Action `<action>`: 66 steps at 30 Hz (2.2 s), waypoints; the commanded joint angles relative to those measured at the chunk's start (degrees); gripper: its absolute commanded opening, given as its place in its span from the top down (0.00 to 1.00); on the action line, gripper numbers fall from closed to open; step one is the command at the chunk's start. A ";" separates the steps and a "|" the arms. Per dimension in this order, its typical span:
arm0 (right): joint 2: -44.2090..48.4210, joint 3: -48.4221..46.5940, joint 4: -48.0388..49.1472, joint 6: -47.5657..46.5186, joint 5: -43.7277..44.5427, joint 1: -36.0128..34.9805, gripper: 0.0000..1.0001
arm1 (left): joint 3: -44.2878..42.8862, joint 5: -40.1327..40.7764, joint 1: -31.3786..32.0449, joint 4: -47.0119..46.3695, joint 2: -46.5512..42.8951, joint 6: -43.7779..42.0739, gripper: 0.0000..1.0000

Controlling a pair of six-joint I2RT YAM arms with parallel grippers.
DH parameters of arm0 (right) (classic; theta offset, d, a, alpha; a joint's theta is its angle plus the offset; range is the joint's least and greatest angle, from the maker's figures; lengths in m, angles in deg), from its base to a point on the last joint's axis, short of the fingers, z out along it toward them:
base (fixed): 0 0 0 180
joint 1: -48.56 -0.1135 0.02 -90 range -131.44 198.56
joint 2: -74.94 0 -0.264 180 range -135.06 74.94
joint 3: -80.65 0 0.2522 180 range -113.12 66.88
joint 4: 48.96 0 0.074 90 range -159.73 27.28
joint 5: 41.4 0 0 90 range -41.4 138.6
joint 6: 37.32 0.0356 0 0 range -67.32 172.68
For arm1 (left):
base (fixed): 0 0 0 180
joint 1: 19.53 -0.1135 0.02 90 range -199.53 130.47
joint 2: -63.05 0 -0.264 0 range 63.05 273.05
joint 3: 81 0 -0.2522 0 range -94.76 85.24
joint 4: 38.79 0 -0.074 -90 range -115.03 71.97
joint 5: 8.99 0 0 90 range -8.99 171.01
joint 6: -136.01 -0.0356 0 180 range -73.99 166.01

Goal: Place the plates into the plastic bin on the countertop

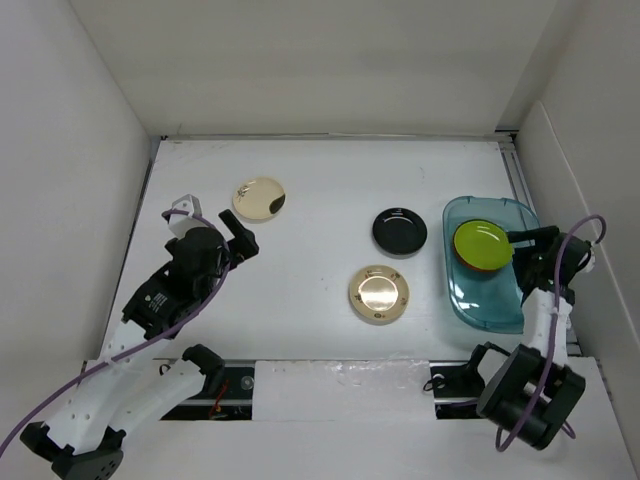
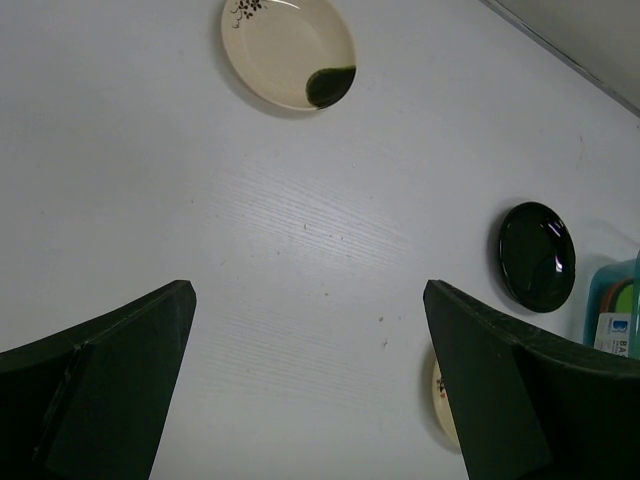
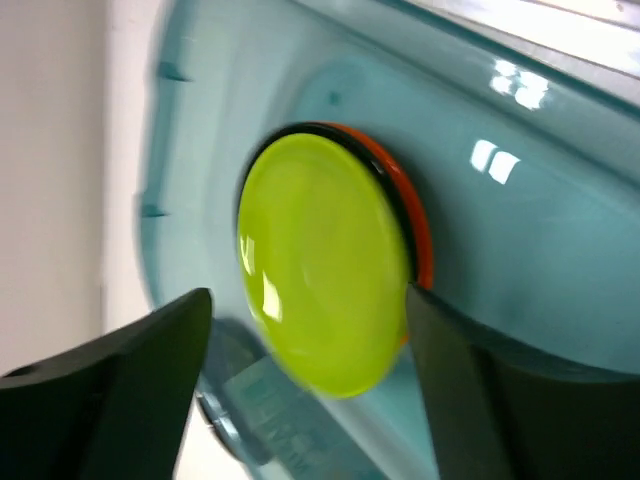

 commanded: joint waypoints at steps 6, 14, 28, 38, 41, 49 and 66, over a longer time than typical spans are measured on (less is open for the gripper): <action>19.48 -4.13 -2.77 -2.86 -5.60 -3.95 0.00 | -0.40 -2.59 -0.23 -2.26 0.00 -1.66 0.00; 16.79 -12.47 -11.73 -15.49 -9.57 -32.22 0.00 | -0.40 -6.20 -0.23 -3.93 4.92 -4.30 0.00; -8.03 -13.77 8.73 -10.95 3.01 -74.45 0.00 | 3.91 -9.14 -0.23 -8.26 5.99 1.92 0.00; -29.13 -30.85 12.26 -3.40 12.23 -75.77 0.04 | 1.44 4.25 -0.23 -6.72 13.00 14.49 0.00; -25.95 -28.38 12.26 -2.69 15.05 -76.47 0.03 | 3.20 8.29 -0.23 -11.47 15.20 20.39 0.00; -12.86 -24.52 11.73 -5.85 10.48 -81.12 0.03 | 3.91 -10.13 -19.99 -32.64 36.52 18.20 0.00; 3.76 -18.01 8.83 -7.52 9.07 -82.98 0.03 | -6.38 -20.35 -28.79 -43.66 65.83 14.69 0.35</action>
